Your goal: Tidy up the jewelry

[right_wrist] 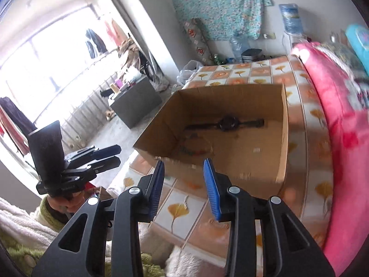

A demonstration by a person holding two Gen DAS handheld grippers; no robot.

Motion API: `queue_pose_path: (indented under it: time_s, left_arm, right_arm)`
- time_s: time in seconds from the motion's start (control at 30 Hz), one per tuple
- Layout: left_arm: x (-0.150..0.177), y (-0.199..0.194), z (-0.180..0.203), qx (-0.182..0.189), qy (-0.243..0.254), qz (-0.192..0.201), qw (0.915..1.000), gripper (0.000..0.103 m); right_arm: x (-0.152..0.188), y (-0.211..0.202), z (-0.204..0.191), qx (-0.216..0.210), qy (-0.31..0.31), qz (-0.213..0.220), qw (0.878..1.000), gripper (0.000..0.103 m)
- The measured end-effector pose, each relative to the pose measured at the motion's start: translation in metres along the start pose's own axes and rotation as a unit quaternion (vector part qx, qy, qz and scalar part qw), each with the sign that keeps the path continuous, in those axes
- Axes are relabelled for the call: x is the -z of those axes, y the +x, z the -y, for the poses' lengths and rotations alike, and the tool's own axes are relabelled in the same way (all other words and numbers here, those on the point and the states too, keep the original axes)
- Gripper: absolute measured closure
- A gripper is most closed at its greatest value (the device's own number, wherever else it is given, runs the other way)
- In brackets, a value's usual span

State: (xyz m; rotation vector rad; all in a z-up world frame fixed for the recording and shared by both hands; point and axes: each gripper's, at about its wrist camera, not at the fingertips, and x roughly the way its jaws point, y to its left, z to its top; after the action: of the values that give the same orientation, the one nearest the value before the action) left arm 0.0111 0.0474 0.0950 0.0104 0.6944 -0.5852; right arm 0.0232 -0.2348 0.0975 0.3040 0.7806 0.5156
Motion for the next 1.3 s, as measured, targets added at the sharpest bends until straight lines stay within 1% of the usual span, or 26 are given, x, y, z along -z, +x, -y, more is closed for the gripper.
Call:
queue_pose_path:
  time_s: [0.07,0.13,0.23,0.3,0.37,0.4,0.47,0.53,0.6,0.73,0.93,1.0,1.07,1.17,1.3]
  left_arm:
    - [0.014,0.005,0.0,-0.005,-0.009,-0.019,0.9998,0.063]
    - [0.026,0.021,0.001,-0.005,-0.02,-0.043,0.9989,0.063]
    - [0.043,0.047,0.006,-0.014,-0.027,-0.075,0.9967,0.063]
    - [0.056,0.062,0.01,-0.021,-0.02,-0.092,0.9953,0.063]
    - [0.066,0.078,0.017,-0.029,0.001,-0.105,0.9941,0.063]
    - [0.07,0.086,0.021,-0.034,0.011,-0.111,0.9932,0.063]
    - [0.075,0.094,0.025,-0.039,0.02,-0.121,0.9917,0.063]
    - [0.075,0.102,0.025,-0.032,0.016,-0.122,0.992,0.063]
    - [0.073,0.107,0.026,-0.025,0.016,-0.118,0.9926,0.066]
    - [0.072,0.122,0.028,-0.026,0.026,-0.131,0.9907,0.079]
    - [0.07,0.132,0.035,-0.039,0.056,-0.126,0.9896,0.083]
    - [0.07,0.135,0.04,-0.051,0.072,-0.125,0.9882,0.088]
    - [0.069,0.138,0.042,-0.06,0.081,-0.122,0.9874,0.097]
    - [0.068,0.138,0.041,-0.063,0.085,-0.12,0.9872,0.101]
    - [0.067,0.133,0.039,-0.059,0.08,-0.117,0.9881,0.103]
  right_arm:
    - [0.023,0.004,0.008,0.013,0.028,-0.004,1.0,0.068]
    - [0.044,0.014,0.014,0.049,0.044,-0.014,0.998,0.068]
    - [0.064,0.031,0.019,0.08,0.056,-0.033,0.995,0.068]
    - [0.076,0.045,0.019,0.113,0.045,-0.044,0.992,0.068]
    - [0.084,0.059,0.017,0.147,0.025,-0.059,0.987,0.068]
    - [0.086,0.064,0.017,0.151,0.023,-0.062,0.986,0.068]
    - [0.09,0.071,0.02,0.157,0.023,-0.068,0.985,0.068]
    - [0.091,0.073,0.019,0.16,0.026,-0.069,0.984,0.068]
    - [0.091,0.074,0.022,0.155,0.033,-0.066,0.985,0.068]
    - [0.092,0.078,0.024,0.151,0.04,-0.065,0.986,0.068]
    - [0.09,0.079,0.03,0.153,0.042,-0.063,0.985,0.068]
    - [0.088,0.081,0.034,0.151,0.046,-0.065,0.985,0.068]
    - [0.088,0.082,0.037,0.15,0.05,-0.065,0.985,0.068]
    - [0.088,0.081,0.041,0.146,0.056,-0.063,0.986,0.068]
    - [0.088,0.079,0.042,0.144,0.059,-0.058,0.986,0.068]
